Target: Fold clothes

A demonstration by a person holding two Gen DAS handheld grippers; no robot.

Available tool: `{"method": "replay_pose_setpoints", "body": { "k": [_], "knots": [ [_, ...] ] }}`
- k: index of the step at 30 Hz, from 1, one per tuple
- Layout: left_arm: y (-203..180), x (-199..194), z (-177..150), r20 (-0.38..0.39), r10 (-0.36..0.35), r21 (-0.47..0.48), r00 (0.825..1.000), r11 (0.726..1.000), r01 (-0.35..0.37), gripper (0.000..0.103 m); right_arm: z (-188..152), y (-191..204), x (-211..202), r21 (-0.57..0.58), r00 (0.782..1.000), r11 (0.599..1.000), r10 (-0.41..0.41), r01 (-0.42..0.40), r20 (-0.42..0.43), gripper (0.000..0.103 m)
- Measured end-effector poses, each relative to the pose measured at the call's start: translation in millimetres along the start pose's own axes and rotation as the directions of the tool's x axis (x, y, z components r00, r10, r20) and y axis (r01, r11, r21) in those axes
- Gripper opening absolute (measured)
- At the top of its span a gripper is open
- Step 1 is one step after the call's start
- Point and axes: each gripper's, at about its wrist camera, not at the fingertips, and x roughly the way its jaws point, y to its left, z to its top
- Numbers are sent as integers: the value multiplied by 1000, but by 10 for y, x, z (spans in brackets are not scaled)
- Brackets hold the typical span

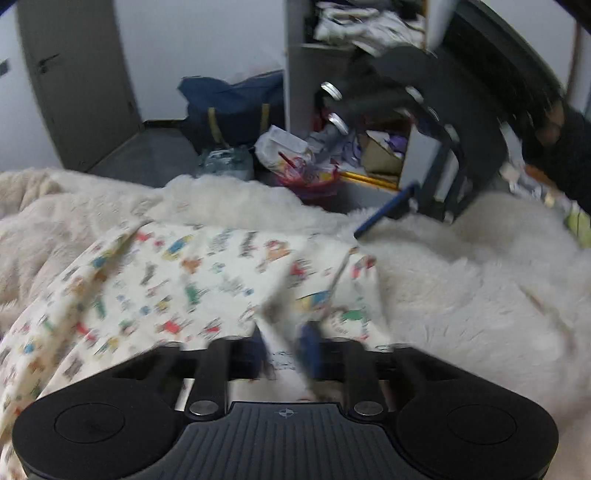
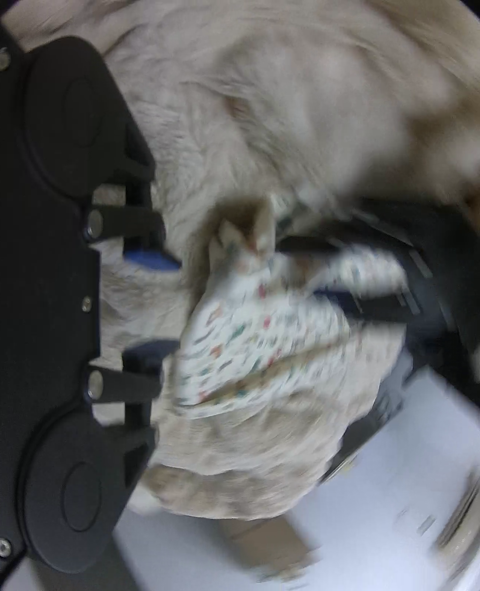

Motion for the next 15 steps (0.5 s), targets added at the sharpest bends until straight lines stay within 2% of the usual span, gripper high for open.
{"method": "replay_pose_setpoints", "body": {
  "k": [1, 2, 3, 5, 6, 7, 8, 9, 11, 12, 13, 15],
  "knots": [
    [-89, -13, -5, 15, 29, 47, 999, 998, -30, 1, -46, -139, 14, 144, 1000, 990, 6, -8, 19, 64],
    [-239, -59, -23, 46, 80, 131, 996, 988, -86, 1, -95, -312, 61, 321, 999, 946, 35, -46, 39, 64],
    [-350, -99, -41, 71, 115, 197, 991, 972, -127, 0, -118, -421, 116, 422, 996, 903, 68, -83, 49, 64],
    [-631, -206, -114, 116, 168, 371, 979, 907, -200, 1, -240, -730, 308, 716, 975, 666, 191, -212, 110, 64],
    [-661, -218, -123, 119, 182, 385, 976, 897, -215, 7, -293, -789, 343, 767, 968, 595, 207, -239, 141, 64],
    [-676, -227, -109, 123, 197, 378, 973, 897, -229, 24, -366, -924, 457, 841, 954, 460, 226, -285, 199, 63],
    [-645, -234, -39, 116, 179, 326, 977, 922, -208, 35, -407, -994, 533, 863, 948, 407, 233, -299, 219, 63],
    [-601, -236, 32, 110, 149, 273, 983, 946, -174, 53, -448, -1064, 609, 881, 941, 354, 239, -313, 239, 63],
    [-540, -219, 153, 119, 112, 199, 987, 971, -135, 64, -527, -1202, 769, 910, 929, 248, 249, -334, 273, 62],
    [-518, -181, 233, 122, 111, 163, 986, 978, -130, 74, -556, -1253, 881, 921, 929, 218, 258, -323, 265, 61],
    [-510, -133, 295, 120, 125, 139, 985, 980, -141, 76, -594, -1272, 972, 929, 926, 188, 270, -320, 264, 59],
    [-532, 99, 427, 69, 201, 115, 977, 971, -208, 75, -667, -1314, 1146, 942, 919, 125, 289, -312, 267, 56]
  ]
}}
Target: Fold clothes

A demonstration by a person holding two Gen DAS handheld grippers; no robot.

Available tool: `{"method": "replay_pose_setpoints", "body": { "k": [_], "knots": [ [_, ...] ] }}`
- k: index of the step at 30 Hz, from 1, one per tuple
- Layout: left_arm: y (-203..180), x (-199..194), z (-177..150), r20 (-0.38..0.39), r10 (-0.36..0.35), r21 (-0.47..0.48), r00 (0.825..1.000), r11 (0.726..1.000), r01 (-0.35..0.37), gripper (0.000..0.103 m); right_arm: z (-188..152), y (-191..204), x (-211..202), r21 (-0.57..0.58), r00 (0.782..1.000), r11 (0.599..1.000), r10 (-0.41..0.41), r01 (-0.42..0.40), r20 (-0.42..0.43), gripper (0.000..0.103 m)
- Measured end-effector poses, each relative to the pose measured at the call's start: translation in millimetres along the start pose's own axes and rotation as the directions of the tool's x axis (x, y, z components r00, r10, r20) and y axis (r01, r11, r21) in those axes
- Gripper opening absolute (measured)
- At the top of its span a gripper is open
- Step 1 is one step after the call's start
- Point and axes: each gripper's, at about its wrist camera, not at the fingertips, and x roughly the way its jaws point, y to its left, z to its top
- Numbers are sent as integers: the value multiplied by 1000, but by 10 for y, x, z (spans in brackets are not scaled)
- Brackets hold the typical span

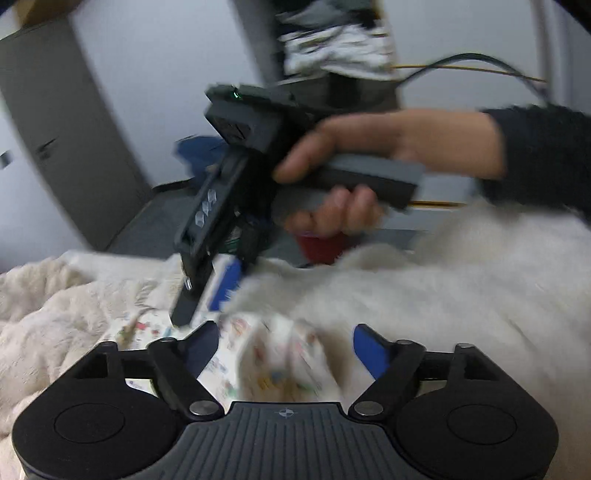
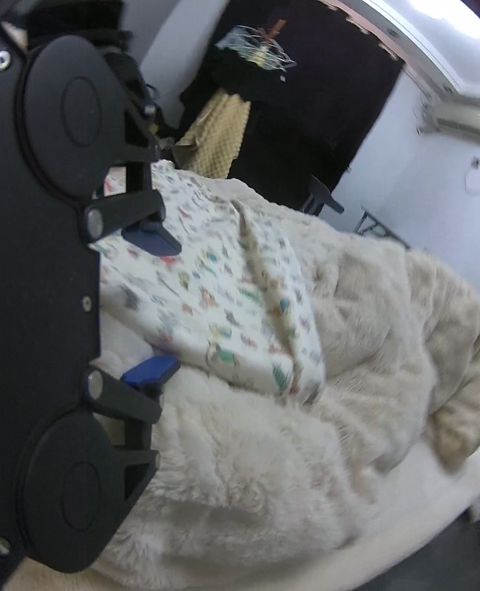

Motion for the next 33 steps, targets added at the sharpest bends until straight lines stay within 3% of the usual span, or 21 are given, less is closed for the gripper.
{"method": "replay_pose_setpoints", "body": {
  "k": [3, 5, 7, 9, 14, 17, 20, 22, 23, 24, 25, 26, 27, 28, 29, 30, 33],
  "knots": [
    [-181, 344, 10, -89, 73, 63, 993, 996, -67, 12, 21, -109, 145, 48, 1000, 999, 23, -23, 0, 49],
    [-342, 353, -50, -51, 139, 145, 989, 981, -130, 9, 123, -206, 304, 89, 1000, 996, 27, -27, -1, 24],
    [-572, 272, -133, 14, 215, 267, 976, 940, -211, 7, 215, -270, 420, 99, 1000, 995, 0, 0, 0, 8],
    [-797, 152, -224, 75, 274, 375, 959, 883, -282, 7, 335, -326, 485, 107, 1000, 994, -6, 4, 18, 6],
    [-906, -73, -297, 161, 340, 392, 927, 840, -376, 6, 789, -315, 350, 129, 989, 990, 45, -64, 142, 6],
    [-805, -329, -288, 224, 367, 357, 903, 831, -426, 6, 886, -275, 260, 148, 979, 986, 50, -80, 199, 9],
    [-764, -655, -279, 267, 350, 329, 898, 843, -426, 6, 972, -378, 56, 239, 938, 970, -34, -52, 344, 0],
    [-755, -810, -294, 280, 361, 381, 890, 809, -448, 7, 1019, -475, -118, 304, 907, 952, -94, -40, 411, 1],
    [-681, -892, -321, 283, 359, 384, 889, 808, -448, 7, 1014, -454, -177, 288, 905, 956, -73, -56, 419, 5],
    [-562, -983, -338, 280, 344, 358, 896, 829, -430, 7, 1004, -405, -239, 255, 906, 965, -48, -68, 422, 8],
    [-471, -1039, -343, 276, 331, 332, 902, 848, -413, 7, 964, -240, -310, 145, 918, 988, -2, -60, 395, 21],
    [-416, -1066, -339, 274, 323, 314, 906, 861, -401, 7, 898, -57, -380, 21, 931, 999, 32, -43, 364, 41],
    [-325, -1126, -346, 273, 310, 288, 911, 877, -385, 7, 723, 204, -450, -157, 943, 987, 28, 25, 330, 54],
    [-176, -1230, -358, 275, 296, 250, 915, 897, -365, 7, 548, 465, -520, -331, 954, 940, 18, 86, 298, 76],
    [-39, -1324, -361, 278, 284, 213, 918, 913, -347, 7, 359, 710, -582, -493, 963, 860, 6, 133, 270, 83],
    [42, -1392, -366, 281, 276, 188, 919, 923, -335, 7, 113, 893, -607, -634, 968, 758, 13, 155, 251, 82],
    [284, -1680, -441, 294, 238, 123, 926, 951, -284, 7, -616, 1345, -641, -913, 982, 377, 38, 157, 184, 85]
  ]
}}
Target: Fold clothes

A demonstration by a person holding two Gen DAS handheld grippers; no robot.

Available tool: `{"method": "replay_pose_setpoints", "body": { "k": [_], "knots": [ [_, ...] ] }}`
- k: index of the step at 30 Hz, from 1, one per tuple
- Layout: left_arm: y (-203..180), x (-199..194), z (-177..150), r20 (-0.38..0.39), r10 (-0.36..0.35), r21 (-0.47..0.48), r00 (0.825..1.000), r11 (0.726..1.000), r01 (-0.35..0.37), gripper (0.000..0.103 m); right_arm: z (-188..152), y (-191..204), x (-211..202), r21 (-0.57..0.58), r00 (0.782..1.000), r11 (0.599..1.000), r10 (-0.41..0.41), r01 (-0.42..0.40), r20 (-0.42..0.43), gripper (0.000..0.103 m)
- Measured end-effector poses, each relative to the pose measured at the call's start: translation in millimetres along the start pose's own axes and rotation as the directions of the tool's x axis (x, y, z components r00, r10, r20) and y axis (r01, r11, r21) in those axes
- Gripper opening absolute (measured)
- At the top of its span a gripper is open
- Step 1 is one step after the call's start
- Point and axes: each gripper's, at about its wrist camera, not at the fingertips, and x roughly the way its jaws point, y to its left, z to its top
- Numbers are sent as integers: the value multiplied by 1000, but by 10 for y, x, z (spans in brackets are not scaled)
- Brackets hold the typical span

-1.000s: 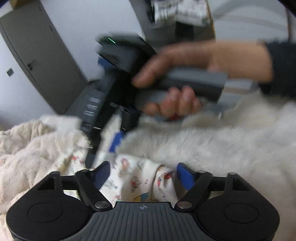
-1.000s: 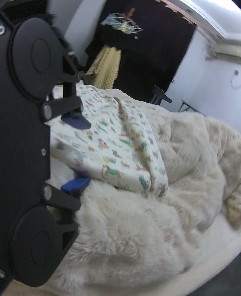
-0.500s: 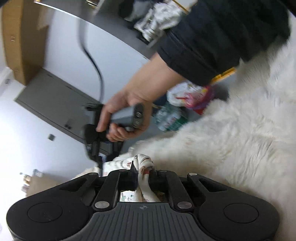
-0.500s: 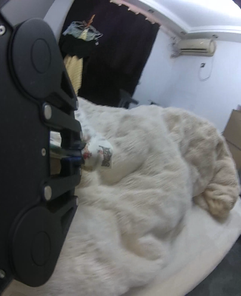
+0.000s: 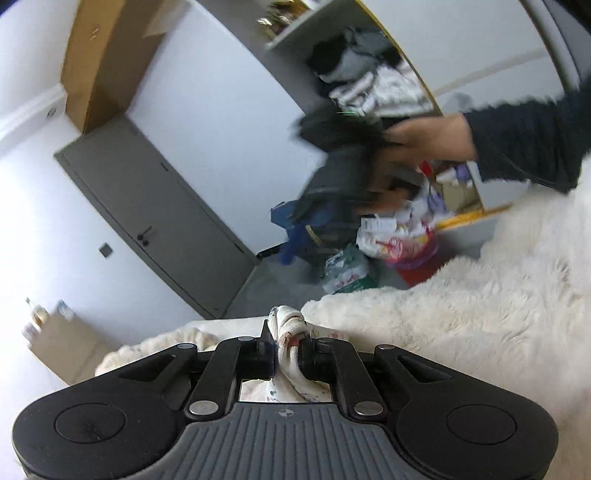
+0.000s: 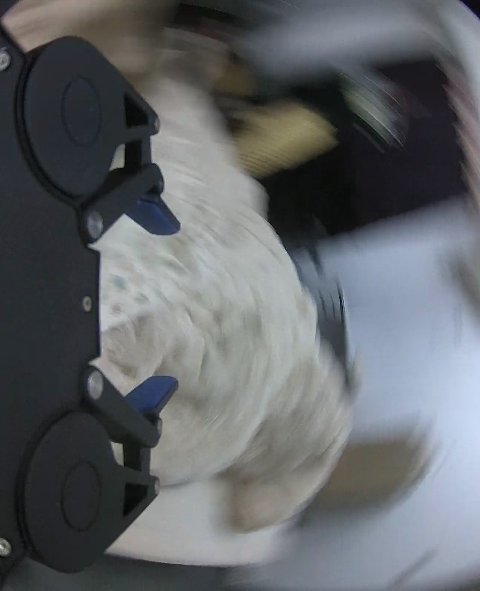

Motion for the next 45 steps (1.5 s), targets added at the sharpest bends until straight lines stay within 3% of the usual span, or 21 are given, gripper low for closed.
{"method": "replay_pose_setpoints", "body": {
  "k": [4, 7, 9, 10, 11, 15, 18, 20, 22, 26, 29, 30, 32, 33, 34, 35, 37, 39, 43, 44, 45],
  "knots": [
    [330, -373, -130, 14, -24, -74, 1000, 997, 25, 7, 14, 565, 203, -226, 998, 973, 38, -47, -43, 85],
    [492, -564, -199, 33, -26, -111, 999, 993, 30, 7, 68, 867, 623, -310, 1000, 951, 15, -19, -14, 77],
    [604, -713, -290, 55, -19, -127, 998, 992, 26, 7, 89, 948, 942, -342, 999, 939, -35, 20, -36, 48],
    [669, -761, -350, 54, -9, -143, 999, 990, 16, 7, 116, 968, 1123, -371, 996, 928, -68, 40, -63, 20],
    [764, -838, -430, 48, 6, -168, 999, 986, 2, 7, 164, 957, 1260, -388, 992, 921, -77, 34, -97, 4],
    [1162, -1170, -703, 32, 73, -232, 997, 971, -64, 8, 643, 763, 1233, -348, 995, 935, -95, 76, -38, 4],
    [1600, -1519, -851, 69, 81, -329, 994, 943, -54, 12, 1383, 704, 1039, -327, 976, 920, -203, 217, 75, 3],
    [1853, -1771, -870, 95, 92, -411, 991, 911, -46, 22, 2063, 732, 945, -297, 967, 920, -237, 255, 96, 3],
    [1947, -2002, -834, 104, 132, -464, 986, 883, -69, 66, 2674, 880, 911, -305, 951, 901, -298, 308, 78, 3],
    [1849, -2354, -660, 140, 172, -497, 975, 864, -81, 77, 3303, 1189, 865, -382, 930, 852, -360, 358, 68, 3],
    [1619, -2274, -452, 90, 291, -445, 953, 867, -222, 82, 3533, 1469, 929, -464, 912, 801, -407, 378, 41, 3],
    [1554, -2194, -390, 82, 312, -434, 947, 866, -247, 82, 3557, 1557, 978, -482, 909, 792, -416, 375, 25, 3],
    [1489, -1923, -293, 93, 288, -477, 953, 853, -211, 82, 3599, 1729, 1065, -515, 902, 775, -432, 367, -7, 3],
    [1448, -1737, -244, 108, 256, -497, 961, 851, -171, 74, 3585, 1784, 1068, -523, 900, 771, -435, 363, -17, 3],
    [1424, -1568, -206, 121, 209, -513, 970, 850, -119, 49, 3556, 1832, 1119, -535, 897, 766, -440, 356, -33, 3],
    [1427, -1474, -205, 117, 163, -526, 980, 847, -78, 37, 3530, 1873, 1168, -545, 895, 762, -444, 350, -47, 3],
    [1391, -1316, -265, 71, 129, -542, 989, 837, -71, 3, 3472, 1850, 1202, -534, 895, 772, -442, 346, -59, 3],
    [1364, -1265, -491, 37, 127, -581, 991, 810, -82, 3, 3414, 1769, 1195, -513, 897, 785, -438, 349, -60, 3],
    [1412, -1473, -1051, 45, 86, -672, 995, 740, -34, 6, 3289, 1508, 912, -442, 919, 833, -391, 334, -42, 3],
    [1422, -1576, -1113, 44, 77, -671, 996, 741, -28, 8, 3242, 1467, 879, -435, 934, 852, -352, 292, -63, 3],
    [1422, -1633, -1119, 36, 71, -660, 997, 751, -30, 17, 3225, 1469, 891, -445, 932, 846, -358, 295, -63, 3]
  ]
}}
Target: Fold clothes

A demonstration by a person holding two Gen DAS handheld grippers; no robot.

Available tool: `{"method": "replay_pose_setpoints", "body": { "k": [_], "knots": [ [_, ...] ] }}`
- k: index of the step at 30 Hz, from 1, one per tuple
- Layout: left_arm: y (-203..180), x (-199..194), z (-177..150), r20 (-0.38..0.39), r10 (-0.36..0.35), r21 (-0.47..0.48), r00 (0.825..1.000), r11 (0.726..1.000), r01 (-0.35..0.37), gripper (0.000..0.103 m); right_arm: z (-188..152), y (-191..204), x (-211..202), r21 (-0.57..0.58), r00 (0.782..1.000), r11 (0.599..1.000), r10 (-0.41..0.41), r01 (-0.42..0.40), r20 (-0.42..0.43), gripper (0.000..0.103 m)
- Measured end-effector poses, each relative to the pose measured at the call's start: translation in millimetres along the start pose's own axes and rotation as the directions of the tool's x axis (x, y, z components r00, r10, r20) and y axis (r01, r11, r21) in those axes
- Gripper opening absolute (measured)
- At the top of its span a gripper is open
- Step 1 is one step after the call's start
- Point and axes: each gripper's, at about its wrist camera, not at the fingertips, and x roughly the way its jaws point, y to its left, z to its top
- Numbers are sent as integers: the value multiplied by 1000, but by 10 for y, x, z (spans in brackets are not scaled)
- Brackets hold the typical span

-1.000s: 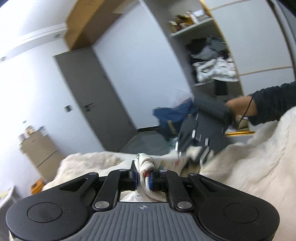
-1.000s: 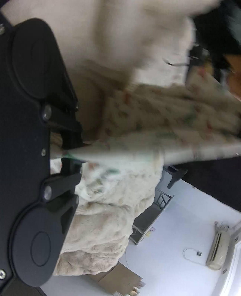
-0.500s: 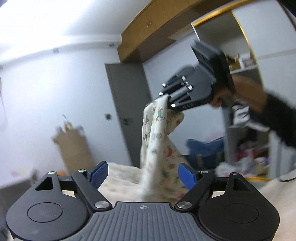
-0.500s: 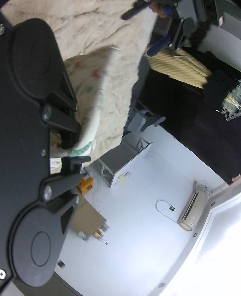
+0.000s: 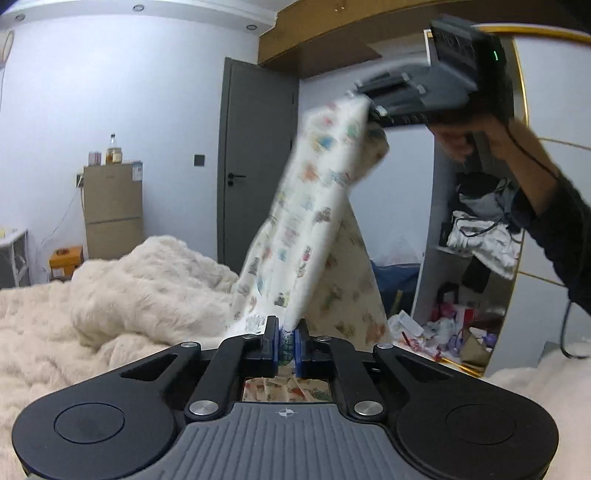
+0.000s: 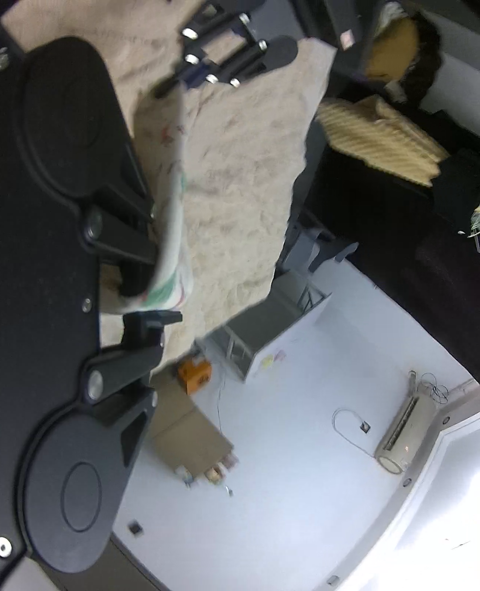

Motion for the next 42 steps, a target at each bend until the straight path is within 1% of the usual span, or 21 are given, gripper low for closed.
{"method": "replay_pose_setpoints", "body": {
  "k": [1, 3, 5, 6, 8, 9, 10, 12, 16, 17, 20, 21, 23, 24, 25, 26, 30, 34, 35, 38, 42],
  "knots": [
    [-32, -47, 13, -36, 14, 49, 999, 999, -12, 29, 0, 77, 29, -33, 1000, 999, -27, 27, -3, 3],
    [-231, -77, -34, -178, 144, 271, 973, 958, -92, 30, 34, 81, 23, -37, 995, 994, -101, 101, 23, 3],
    [-306, -218, -136, -187, 227, 368, 956, 918, -146, 25, 55, 6, -29, -18, 988, 989, -146, 147, 51, 3],
    [-280, -301, -137, -161, 203, 343, 966, 929, -138, 25, 64, -42, -57, -5, 989, 990, -138, 139, 54, 3],
    [-229, -514, 44, -31, 89, 215, 996, 973, -81, 47, 86, -69, -108, -19, 990, 991, -134, 135, 43, 3],
    [-204, -647, 166, 58, 26, 139, 998, 990, -34, 76, 87, -45, -97, -40, 990, 989, -143, 143, 21, 3],
    [-233, -706, 292, 137, 0, 98, 991, 995, -14, 84, 91, -31, -73, -49, 990, 989, -142, 142, 4, 3],
    [-467, -492, 531, 182, 41, 120, 982, 991, -64, 84, 91, 4, -23, -66, 989, 987, -146, 144, -23, 3],
    [-843, 75, 640, 136, 114, 164, 984, 977, -136, 84, 76, 85, 46, -87, 987, 985, -153, 148, -50, 3],
    [-911, 271, 613, 113, 164, 187, 980, 965, -183, 83, 75, 98, 69, -84, 987, 986, -150, 146, -48, 3],
    [-916, 639, 498, 67, 287, 240, 956, 925, -294, 60, 54, 114, 65, -80, 988, 987, -145, 141, -55, 3],
    [-883, 690, 478, 56, 303, 242, 951, 920, -308, 48, 45, 107, 61, -79, 988, 987, -143, 138, -57, 3],
    [-733, 724, 427, 24, 284, 195, 959, 939, -283, 44, 9, 78, 37, -73, 988, 989, -137, 133, -64, 3],
    [-696, 724, 403, 22, 277, 190, 961, 942, -276, 31, -7, 57, 18, -66, 989, 989, -134, 129, -65, 4],
    [-676, 728, 386, 23, 278, 218, 960, 936, -276, 8, -51, 26, 7, -54, 990, 991, -125, 121, -68, 4],
    [-670, 740, 380, 25, 284, 270, 958, 921, -280, 4, -71, 5, 5, -52, 990, 992, -120, 117, -71, 4],
    [-423, 774, 524, 55, 330, 387, 942, 863, -325, 3, -287, -165, 114, -83, 988, 992, -107, 98, -110, 4],
    [280, 892, 1155, 56, 316, 306, 947, 897, -318, 5, -609, -506, 463, -50, 979, 992, -122, 116, -163, 5],
    [375, 998, 1293, 46, 327, 326, 944, 888, -324, 5, -661, -591, 591, -48, 977, 991, -130, 123, -172, 4],
    [549, 1430, 1748, 59, 423, 490, 904, 777, -395, 5, -739, -878, 971, -58, 966, 984, -179, 171, -189, 4],
    [562, 1372, 1980, 167, 446, 555, 879, 694, -458, 5, -595, -1125, 959, -75, 958, 963, -267, 260, -102, 4]
  ]
}}
